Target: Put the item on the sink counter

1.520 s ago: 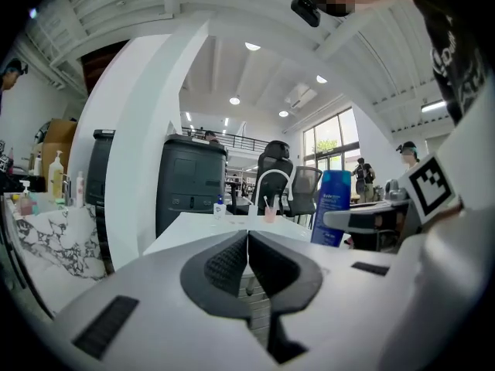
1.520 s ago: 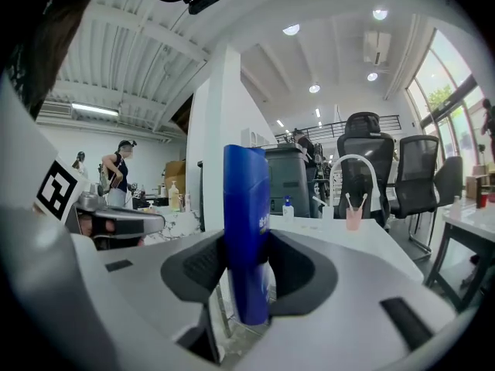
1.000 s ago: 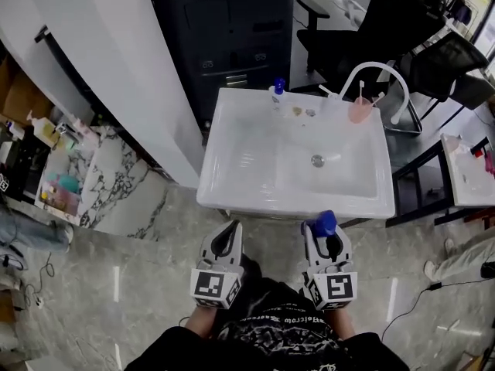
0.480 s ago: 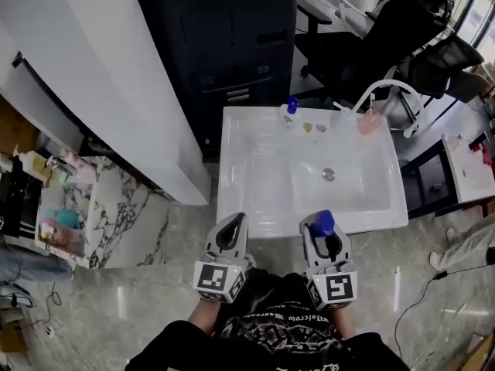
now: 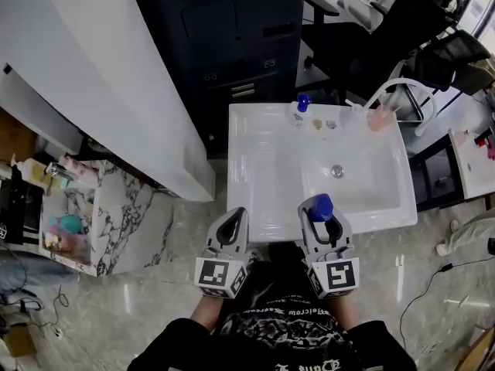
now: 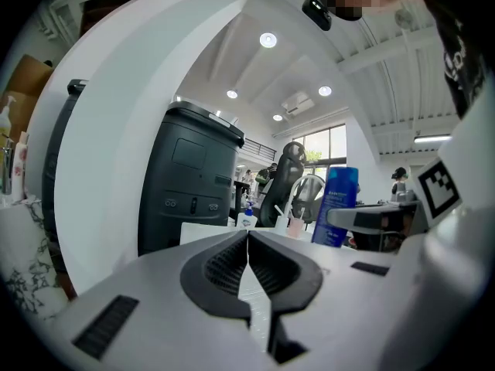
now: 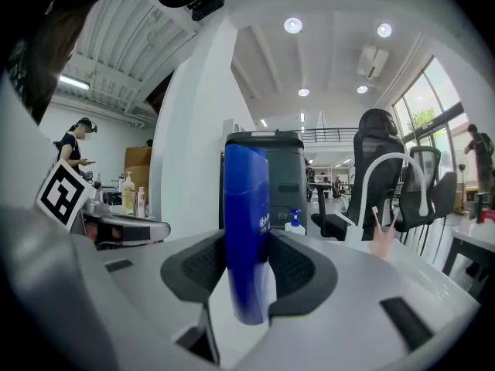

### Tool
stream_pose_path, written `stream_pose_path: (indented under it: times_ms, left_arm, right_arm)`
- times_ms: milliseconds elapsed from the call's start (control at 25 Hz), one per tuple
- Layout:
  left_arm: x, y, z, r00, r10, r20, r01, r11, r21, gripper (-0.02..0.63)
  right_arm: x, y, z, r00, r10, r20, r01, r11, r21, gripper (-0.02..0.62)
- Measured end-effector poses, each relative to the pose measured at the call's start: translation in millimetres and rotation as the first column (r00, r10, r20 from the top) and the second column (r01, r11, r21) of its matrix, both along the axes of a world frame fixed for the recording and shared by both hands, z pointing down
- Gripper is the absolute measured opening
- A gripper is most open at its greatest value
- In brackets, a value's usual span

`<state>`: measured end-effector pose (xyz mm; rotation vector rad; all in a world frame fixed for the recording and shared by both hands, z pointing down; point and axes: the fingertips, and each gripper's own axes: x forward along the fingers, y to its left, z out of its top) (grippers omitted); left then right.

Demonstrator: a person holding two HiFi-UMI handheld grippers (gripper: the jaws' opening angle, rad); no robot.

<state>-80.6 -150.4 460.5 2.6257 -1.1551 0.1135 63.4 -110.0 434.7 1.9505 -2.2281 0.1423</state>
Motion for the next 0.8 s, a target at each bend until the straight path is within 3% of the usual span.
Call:
stream_pose_path:
  times_ms: [800]
  left_arm:
    - [3.1,-81.2,6.0,0.984,-0.171,0.045,0.172,0.985,-0.027,0.008]
  right_arm:
    - [2.5,-168.4,-12.0,0.981,-0.192,-0.003,0.192,0.981,0.031,0.156]
